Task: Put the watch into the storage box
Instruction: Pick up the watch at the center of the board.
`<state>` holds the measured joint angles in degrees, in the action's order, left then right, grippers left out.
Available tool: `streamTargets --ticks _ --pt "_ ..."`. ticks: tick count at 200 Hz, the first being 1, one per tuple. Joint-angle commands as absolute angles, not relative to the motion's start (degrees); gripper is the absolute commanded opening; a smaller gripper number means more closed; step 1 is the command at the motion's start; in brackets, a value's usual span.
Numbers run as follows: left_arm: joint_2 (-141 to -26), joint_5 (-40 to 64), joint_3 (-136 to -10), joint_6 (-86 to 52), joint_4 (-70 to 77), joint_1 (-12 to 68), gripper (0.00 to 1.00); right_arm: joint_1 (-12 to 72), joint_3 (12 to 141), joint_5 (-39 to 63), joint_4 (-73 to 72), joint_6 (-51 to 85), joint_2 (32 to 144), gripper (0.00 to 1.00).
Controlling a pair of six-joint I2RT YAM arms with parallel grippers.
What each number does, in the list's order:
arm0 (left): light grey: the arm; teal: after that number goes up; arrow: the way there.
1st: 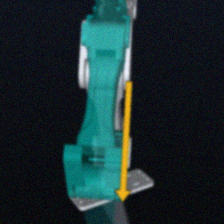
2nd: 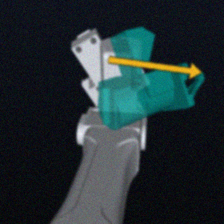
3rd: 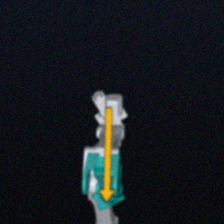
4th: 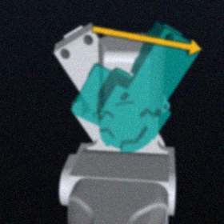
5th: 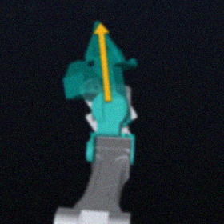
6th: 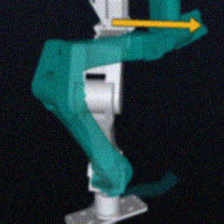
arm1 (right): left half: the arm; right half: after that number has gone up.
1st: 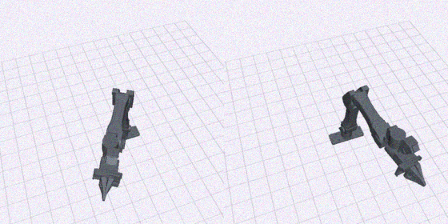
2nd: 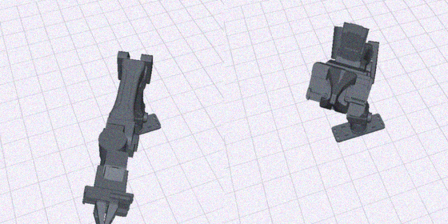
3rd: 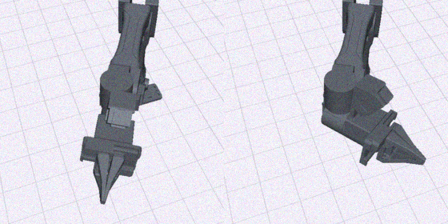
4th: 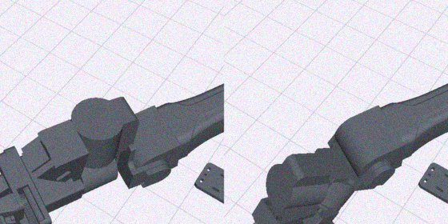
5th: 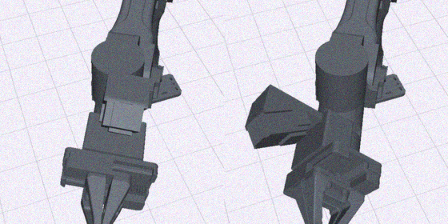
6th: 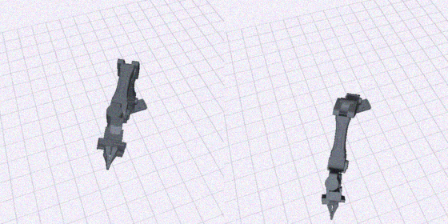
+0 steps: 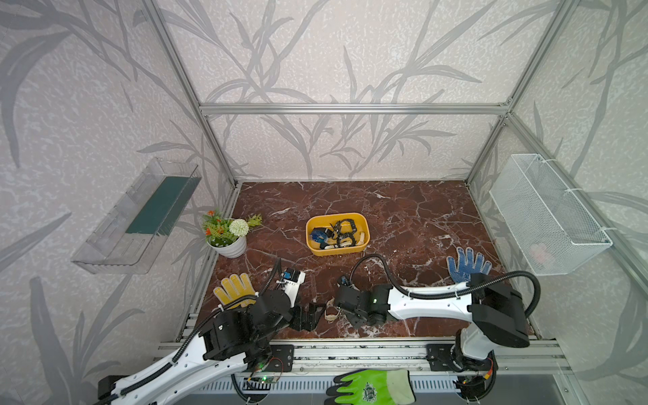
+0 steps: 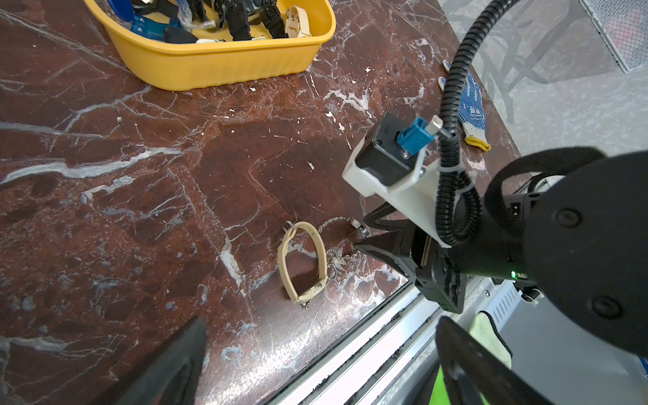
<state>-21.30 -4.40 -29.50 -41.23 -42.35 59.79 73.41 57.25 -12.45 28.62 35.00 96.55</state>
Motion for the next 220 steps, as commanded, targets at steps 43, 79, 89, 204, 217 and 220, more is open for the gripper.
streamTargets --ticks 43,79,89,204,217,220 --pt "-21.13 -8.26 -29.44 -42.71 -44.10 60.49 0.99 71.23 58.88 -11.25 29.71 34.28 99.82 0.30" --pt "-21.37 -8.48 -29.27 -42.80 -43.95 60.55 0.99 70.85 59.80 -10.75 29.70 33.42 101.48 0.23" --pt "-21.50 -8.61 -29.27 -42.72 -43.94 60.48 0.99 70.84 60.03 -10.90 29.73 33.24 101.61 0.20" --pt "-21.68 -10.93 -29.07 -42.19 -43.77 60.51 0.99 68.78 60.73 -15.02 32.45 31.85 96.06 0.10" --pt "-21.62 -11.19 -29.18 -41.89 -43.60 60.53 0.99 67.46 60.58 -14.78 33.20 31.29 94.34 0.10" --pt "-21.65 -11.28 -29.22 -41.84 -43.56 60.53 0.99 67.18 60.57 -14.77 33.44 31.13 93.93 0.10"
